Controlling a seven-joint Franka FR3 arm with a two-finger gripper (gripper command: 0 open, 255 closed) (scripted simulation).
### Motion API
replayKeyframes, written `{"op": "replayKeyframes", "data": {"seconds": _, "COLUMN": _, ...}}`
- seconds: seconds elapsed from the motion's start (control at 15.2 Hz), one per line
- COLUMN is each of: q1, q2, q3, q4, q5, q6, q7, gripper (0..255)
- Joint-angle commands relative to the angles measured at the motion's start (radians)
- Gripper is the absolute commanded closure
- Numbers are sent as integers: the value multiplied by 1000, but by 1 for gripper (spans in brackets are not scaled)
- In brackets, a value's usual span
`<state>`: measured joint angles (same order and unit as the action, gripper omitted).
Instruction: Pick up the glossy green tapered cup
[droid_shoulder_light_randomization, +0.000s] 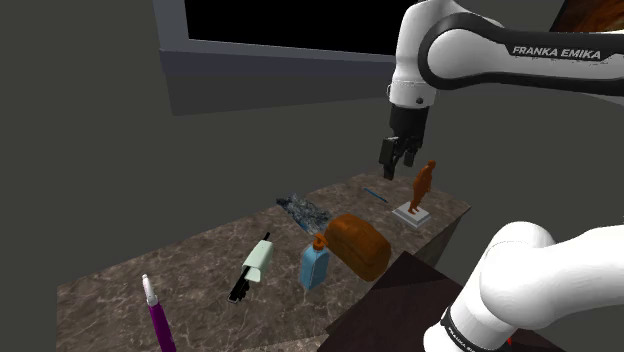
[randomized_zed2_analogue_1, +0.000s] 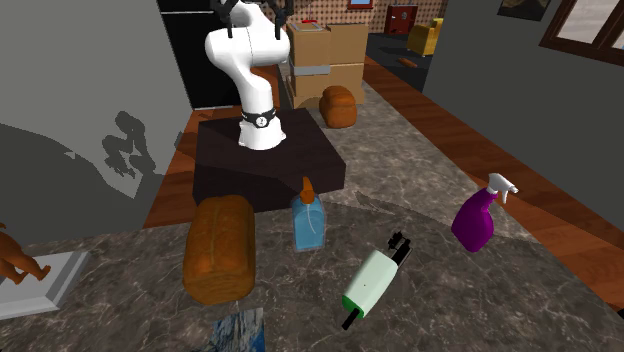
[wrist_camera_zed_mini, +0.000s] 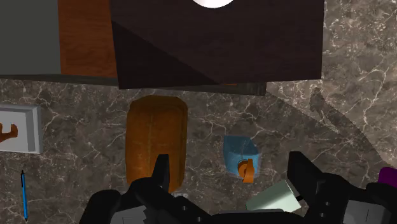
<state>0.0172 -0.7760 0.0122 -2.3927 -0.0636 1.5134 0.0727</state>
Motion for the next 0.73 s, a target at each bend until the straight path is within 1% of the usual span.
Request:
{"op": "replayKeyframes", "data": {"seconds": 0.0, "q1": 0, "q2": 0, "q3": 0, "q4": 0, "q5": 0, "q6": 0, "q7": 0, "gripper": 0}}
{"op": "replayKeyframes", "data": {"seconds": 0.33, "q1": -9, "q2": 114, "q3": 51, "q4": -50, "q5": 63, "q6": 147, "q7": 140, "gripper": 0}}
{"op": "replayKeyframes", "data": {"seconds": 0.66, "q1": -17, "q2": 262, "q3": 97, "q4": -65, "q5": 115, "q6": 299, "q7": 270, "gripper": 0}}
